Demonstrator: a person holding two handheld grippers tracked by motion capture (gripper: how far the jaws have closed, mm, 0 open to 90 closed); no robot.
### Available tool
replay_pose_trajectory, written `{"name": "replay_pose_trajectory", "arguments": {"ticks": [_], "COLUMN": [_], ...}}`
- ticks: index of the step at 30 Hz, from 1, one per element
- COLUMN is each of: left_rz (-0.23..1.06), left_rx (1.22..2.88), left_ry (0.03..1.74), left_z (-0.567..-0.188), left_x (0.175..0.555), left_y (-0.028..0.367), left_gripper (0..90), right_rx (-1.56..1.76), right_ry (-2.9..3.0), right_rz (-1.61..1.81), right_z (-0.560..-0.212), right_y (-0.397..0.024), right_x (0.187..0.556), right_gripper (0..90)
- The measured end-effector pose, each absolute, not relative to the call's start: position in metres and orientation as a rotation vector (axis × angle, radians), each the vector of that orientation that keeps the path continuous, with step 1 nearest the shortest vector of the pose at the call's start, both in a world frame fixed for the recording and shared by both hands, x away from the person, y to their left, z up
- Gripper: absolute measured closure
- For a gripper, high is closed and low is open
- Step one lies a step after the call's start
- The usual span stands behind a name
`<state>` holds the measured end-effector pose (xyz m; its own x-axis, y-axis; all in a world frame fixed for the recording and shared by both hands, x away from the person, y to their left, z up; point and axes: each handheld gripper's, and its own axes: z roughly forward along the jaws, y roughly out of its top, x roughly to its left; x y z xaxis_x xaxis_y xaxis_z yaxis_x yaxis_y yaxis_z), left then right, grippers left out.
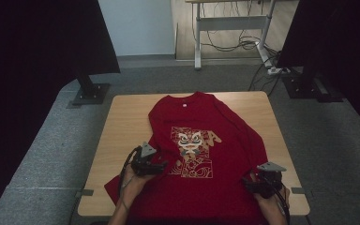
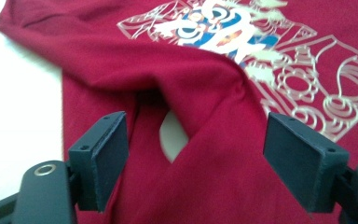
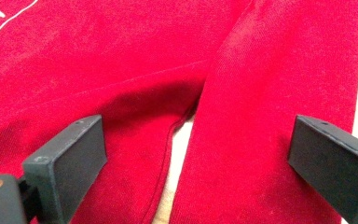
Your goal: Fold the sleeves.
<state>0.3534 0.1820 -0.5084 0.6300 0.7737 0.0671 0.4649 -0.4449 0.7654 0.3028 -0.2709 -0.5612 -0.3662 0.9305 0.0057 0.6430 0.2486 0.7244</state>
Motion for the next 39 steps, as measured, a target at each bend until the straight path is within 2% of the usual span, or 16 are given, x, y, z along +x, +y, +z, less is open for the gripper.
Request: {"name": "replay_pose_trajectory", "arguments": {"ticks": [5, 11, 14, 15, 17, 22, 30, 31, 32, 34, 35, 39], "left_rz": [0.508, 0.464, 0.433, 0.433, 0.423, 0.392, 0.46, 0.565, 0.565, 0.557, 0.557, 0.56], "left_rx": [2.117, 2.118, 2.123, 2.123, 2.127, 2.156, 2.2, 2.218, 2.218, 2.231, 2.231, 2.219], "left_ry": [0.978, 0.96, 0.945, 0.945, 0.93, 0.897, 0.907, 0.921, 0.921, 0.923, 0.923, 0.912], "left_z": [-0.511, -0.515, -0.519, -0.519, -0.523, -0.534, -0.547, -0.545, -0.545, -0.543, -0.543, -0.537], "left_x": [0.333, 0.313, 0.306, 0.306, 0.301, 0.294, 0.296, 0.298, 0.298, 0.301, 0.301, 0.299], "left_y": [0.206, 0.217, 0.219, 0.219, 0.218, 0.21, 0.199, 0.196, 0.196, 0.195, 0.195, 0.194], "left_gripper": [25.5, 33.8, 35.6, 40.6, 43.3, 44.9, 51.6, 66.9, 72.5, 72.5, 85.4, 88.7], "right_rx": [1.434, 1.434, 1.434, 1.434, 1.434, 1.434, 1.431, 1.431, 1.431, 1.431, 1.431, 1.431], "right_ry": [2.1, 2.1, 2.1, 2.1, 2.099, 2.1, 2.102, 2.102, 2.102, 2.102, 2.102, 2.103], "right_rz": [0.905, 0.905, 0.905, 0.905, 0.905, 0.905, 0.906, 0.906, 0.906, 0.906, 0.906, 0.906], "right_z": [-0.561, -0.561, -0.561, -0.561, -0.561, -0.561, -0.561, -0.561, -0.561, -0.561, -0.561, -0.561], "right_y": [-0.271, -0.271, -0.271, -0.271, -0.271, -0.271, -0.271, -0.271, -0.271, -0.271, -0.271, -0.271], "right_x": [0.303, 0.303, 0.303, 0.303, 0.303, 0.303, 0.303, 0.303, 0.303, 0.303, 0.303, 0.303], "right_gripper": [4.1, 4.1, 4.1, 4.1, 4.1, 4.1, 4.1, 4.0, 4.0, 4.0, 4.0, 4.0]}}
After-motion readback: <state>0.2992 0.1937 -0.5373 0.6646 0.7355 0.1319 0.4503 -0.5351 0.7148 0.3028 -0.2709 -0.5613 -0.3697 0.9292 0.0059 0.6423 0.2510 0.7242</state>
